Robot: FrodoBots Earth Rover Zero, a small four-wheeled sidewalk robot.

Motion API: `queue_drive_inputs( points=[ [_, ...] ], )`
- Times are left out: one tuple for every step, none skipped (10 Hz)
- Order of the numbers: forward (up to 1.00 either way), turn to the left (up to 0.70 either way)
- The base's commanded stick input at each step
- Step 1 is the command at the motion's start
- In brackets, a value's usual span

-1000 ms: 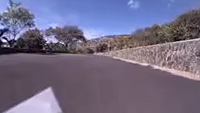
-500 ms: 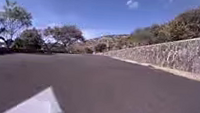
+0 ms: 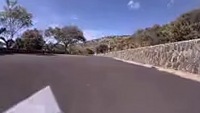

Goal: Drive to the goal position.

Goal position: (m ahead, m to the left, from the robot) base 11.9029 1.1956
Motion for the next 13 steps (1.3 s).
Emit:
queue_drive_inputs(
  points=[
    [0.5,0.0],
    [0.5,0.0],
    [0.5,0.0],
    [0.5,0.0],
    [0.5,0.0],
    [0.5,0.0],
    [0.5,0.0],
    [0.5,0.0],
    [0.5,0.0],
    [0.5,0.0],
    [0.5,0.0],
    [0.5,-0.08],
    [0.5,-0.25]
  ],
)
